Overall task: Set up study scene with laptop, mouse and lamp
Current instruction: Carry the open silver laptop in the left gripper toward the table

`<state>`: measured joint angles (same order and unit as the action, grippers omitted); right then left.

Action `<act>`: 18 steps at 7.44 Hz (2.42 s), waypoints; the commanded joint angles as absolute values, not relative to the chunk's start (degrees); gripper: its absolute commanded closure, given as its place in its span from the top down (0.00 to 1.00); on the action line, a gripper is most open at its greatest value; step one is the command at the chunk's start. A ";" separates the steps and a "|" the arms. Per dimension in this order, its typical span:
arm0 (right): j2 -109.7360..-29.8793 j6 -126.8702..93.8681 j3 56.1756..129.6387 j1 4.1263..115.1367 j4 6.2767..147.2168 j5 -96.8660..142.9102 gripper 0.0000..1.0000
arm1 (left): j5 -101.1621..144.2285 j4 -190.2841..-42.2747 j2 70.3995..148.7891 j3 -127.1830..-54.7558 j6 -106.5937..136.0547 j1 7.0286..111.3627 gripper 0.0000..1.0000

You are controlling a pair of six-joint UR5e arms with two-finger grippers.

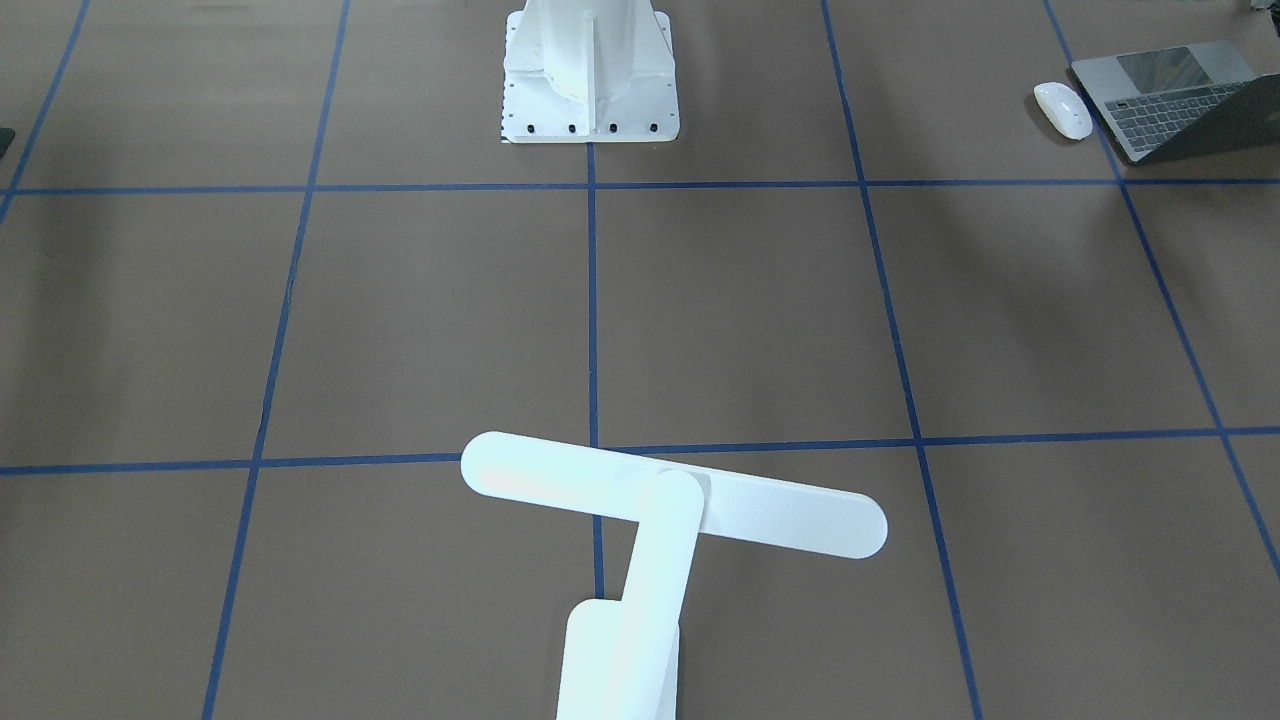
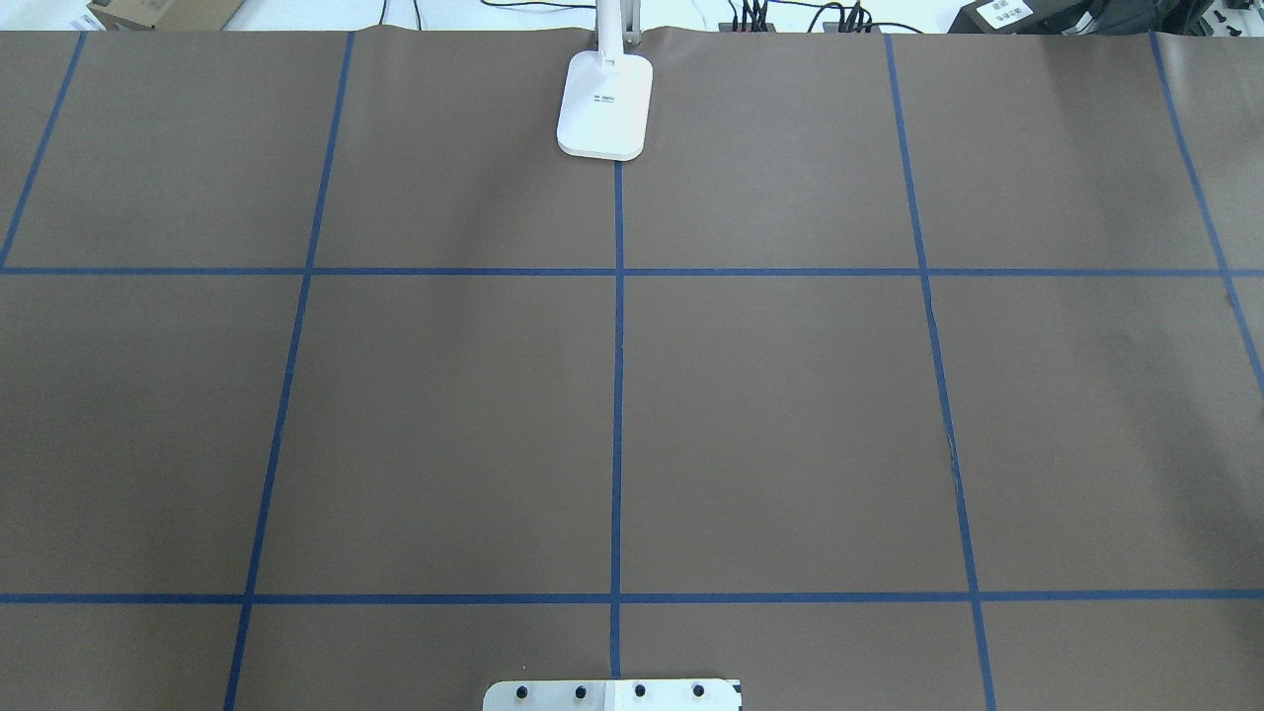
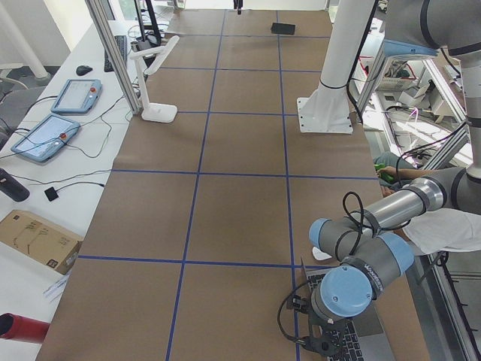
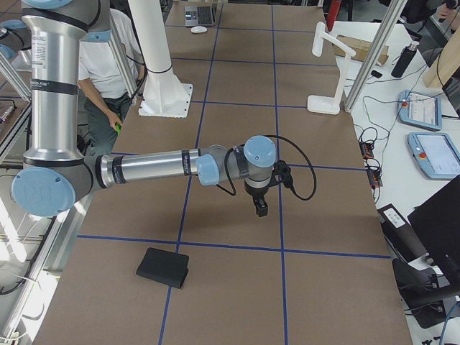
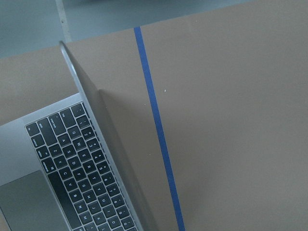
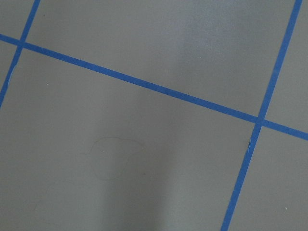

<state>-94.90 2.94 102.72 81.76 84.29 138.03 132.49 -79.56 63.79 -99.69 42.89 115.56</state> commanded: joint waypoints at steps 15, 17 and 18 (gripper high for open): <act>-95.80 2.81 102.83 81.83 84.29 140.09 0.99 | 134.47 -68.82 71.18 -101.07 41.93 115.49 0.00; -95.80 2.90 102.83 81.83 84.20 139.84 0.99 | 134.56 -65.25 77.30 -101.42 42.01 115.49 0.00; -95.80 2.90 102.83 81.83 84.20 139.75 0.99 | 134.56 -61.04 82.91 -101.51 42.10 115.40 0.00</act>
<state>-95.78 2.84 102.83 81.83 84.21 139.87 134.53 -65.57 76.68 -101.34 42.03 115.47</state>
